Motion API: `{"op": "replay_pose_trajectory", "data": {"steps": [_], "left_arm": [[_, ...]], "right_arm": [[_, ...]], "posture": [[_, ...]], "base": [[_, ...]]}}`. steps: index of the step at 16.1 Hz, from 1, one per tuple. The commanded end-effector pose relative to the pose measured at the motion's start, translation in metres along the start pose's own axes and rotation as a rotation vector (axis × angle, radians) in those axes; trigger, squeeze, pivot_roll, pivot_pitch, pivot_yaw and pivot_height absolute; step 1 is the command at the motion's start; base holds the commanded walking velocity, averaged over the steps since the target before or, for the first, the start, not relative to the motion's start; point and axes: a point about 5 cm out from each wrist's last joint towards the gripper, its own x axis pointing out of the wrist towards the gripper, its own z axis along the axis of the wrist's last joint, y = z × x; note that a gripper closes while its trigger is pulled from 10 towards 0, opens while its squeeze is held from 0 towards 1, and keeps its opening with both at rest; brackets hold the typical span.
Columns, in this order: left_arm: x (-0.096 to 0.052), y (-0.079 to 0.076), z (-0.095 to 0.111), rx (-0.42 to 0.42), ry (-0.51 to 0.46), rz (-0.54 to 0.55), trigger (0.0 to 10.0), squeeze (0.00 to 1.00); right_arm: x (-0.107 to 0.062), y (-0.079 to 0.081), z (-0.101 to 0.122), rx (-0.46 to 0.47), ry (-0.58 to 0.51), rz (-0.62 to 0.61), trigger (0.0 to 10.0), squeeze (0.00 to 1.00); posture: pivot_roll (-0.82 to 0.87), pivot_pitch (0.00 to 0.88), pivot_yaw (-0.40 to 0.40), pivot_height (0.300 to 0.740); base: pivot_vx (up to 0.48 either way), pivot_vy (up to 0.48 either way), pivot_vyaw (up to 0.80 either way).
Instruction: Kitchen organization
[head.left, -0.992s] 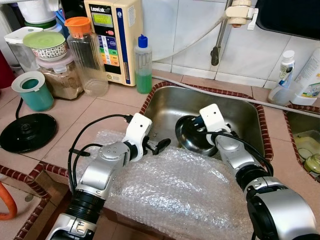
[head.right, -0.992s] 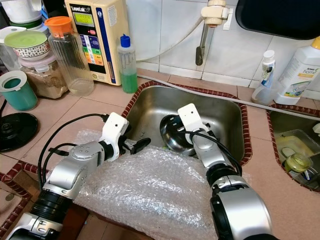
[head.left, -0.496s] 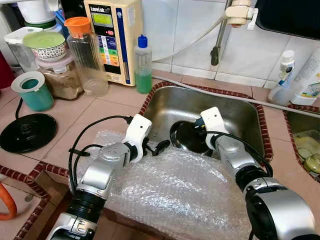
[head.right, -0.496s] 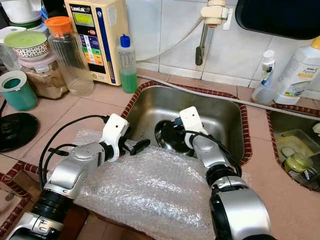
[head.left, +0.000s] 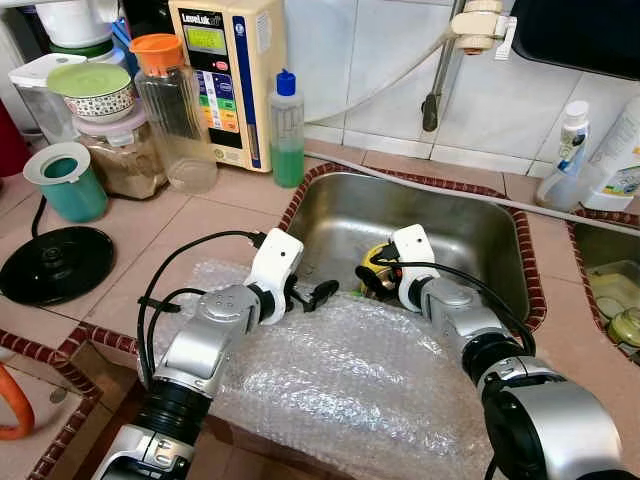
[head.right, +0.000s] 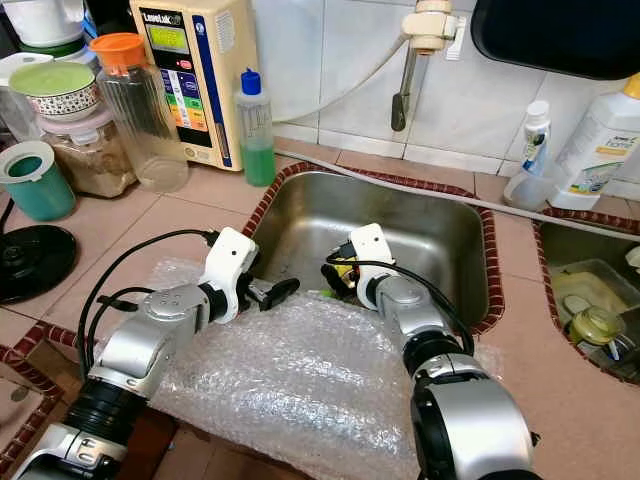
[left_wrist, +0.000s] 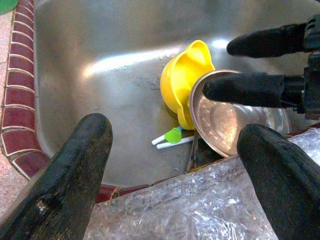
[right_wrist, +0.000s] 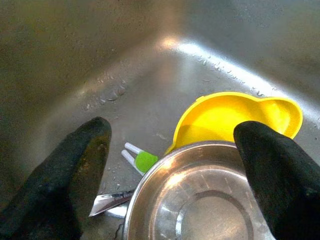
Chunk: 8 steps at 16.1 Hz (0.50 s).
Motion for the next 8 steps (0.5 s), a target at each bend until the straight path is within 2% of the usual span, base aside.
{"op": "replay_pose_trajectory", "data": {"steps": [1,5,6,8], "left_arm": [[0.0,0.002,0.005,0.012,-0.013,0.021,10.0,1.0],[-0.007,0.014,0.026,-0.001,-0.151,0.129,10.0,1.0],[-0.013,0.02,0.037,-0.027,-0.225,0.184,10.0,1.0],[-0.021,0.027,0.046,-0.028,-0.301,0.26,10.0,1.0]], "right_arm": [[-0.001,-0.008,0.015,0.004,-0.067,-0.04,10.0,1.0],[-0.014,-0.023,0.047,0.019,-0.329,-0.122,10.0,1.0],[-0.024,-0.028,0.052,0.023,-0.407,-0.146,10.0,1.0],[-0.039,-0.035,0.051,0.04,-0.465,-0.191,10.0,1.0]], "posture": [[0.07,0.0,0.009,0.74],[0.06,0.0,0.011,0.74],[0.05,0.0,0.014,0.74],[0.04,0.0,0.019,0.74]], "base": [[0.0,0.0,0.0],[0.0,0.0,0.0],[0.0,0.0,0.0],[0.0,0.0,0.0]]}}
